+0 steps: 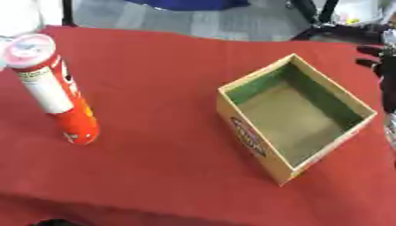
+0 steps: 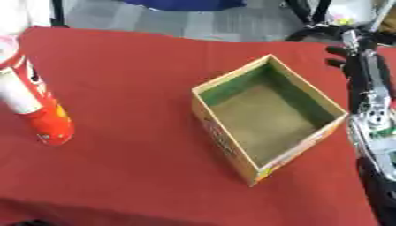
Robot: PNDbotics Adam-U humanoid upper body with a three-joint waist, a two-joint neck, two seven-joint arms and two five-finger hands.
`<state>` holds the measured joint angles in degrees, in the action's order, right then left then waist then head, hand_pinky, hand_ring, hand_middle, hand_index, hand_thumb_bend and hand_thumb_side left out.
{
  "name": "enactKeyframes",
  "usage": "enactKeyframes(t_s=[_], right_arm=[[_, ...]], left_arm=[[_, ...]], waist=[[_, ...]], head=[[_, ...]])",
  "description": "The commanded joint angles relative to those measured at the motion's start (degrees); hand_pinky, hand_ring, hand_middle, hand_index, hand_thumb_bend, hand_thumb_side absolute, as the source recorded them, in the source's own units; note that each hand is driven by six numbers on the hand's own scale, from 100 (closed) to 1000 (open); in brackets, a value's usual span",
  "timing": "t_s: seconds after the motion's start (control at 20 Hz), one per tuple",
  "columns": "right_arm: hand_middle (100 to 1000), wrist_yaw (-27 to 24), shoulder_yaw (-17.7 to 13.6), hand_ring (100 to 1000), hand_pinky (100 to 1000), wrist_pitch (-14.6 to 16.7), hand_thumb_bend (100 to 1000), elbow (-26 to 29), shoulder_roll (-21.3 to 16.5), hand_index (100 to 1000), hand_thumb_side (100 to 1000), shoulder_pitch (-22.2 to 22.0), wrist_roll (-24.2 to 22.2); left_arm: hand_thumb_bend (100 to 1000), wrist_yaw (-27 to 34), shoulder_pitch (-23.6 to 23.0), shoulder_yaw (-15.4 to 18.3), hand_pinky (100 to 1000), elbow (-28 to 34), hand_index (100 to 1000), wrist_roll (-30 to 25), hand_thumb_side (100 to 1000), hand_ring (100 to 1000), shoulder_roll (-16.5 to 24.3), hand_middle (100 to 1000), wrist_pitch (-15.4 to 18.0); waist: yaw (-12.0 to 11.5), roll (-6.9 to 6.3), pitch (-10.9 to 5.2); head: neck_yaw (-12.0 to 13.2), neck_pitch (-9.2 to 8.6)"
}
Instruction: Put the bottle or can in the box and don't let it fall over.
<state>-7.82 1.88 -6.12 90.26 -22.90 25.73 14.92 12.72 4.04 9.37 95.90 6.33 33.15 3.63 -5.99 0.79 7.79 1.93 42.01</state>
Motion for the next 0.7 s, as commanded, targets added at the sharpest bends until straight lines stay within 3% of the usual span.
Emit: enactKeyframes(t_s=[0.05,0.3,0.7], right_arm=[[874,0.6,-0.5,825,788,0.0,100,0.6,-1.0,918,904,0.7,0.1],[874,0.6,-0.6,825,788,0.0,100,0.5,-0.9,918,903,0.7,0.1],[874,0.6,-0.6,825,789,0.0,100,0.5,-0.9,918,903,0.6,0.1]], left_arm=[[559,0.0,0.2,0.6,1000,0.9,767,-0.5,705,937,1.0,709,0.3],[585,-1.2,0.1,0.6,1000,0.9,858,-1.6,703,951,1.1,789,0.6],[596,-5.8,0.0,0.8,1000,0.6,880,-2.0,697,956,1.2,827,0.1]], waist=[[0.0,-0.15,-0.48],[0.0,-0.16,-0.54],[0.0,-0.16,-0.57]], head=[[0.1,-0.46],[0.1,-0.54],[0.1,-0.67]])
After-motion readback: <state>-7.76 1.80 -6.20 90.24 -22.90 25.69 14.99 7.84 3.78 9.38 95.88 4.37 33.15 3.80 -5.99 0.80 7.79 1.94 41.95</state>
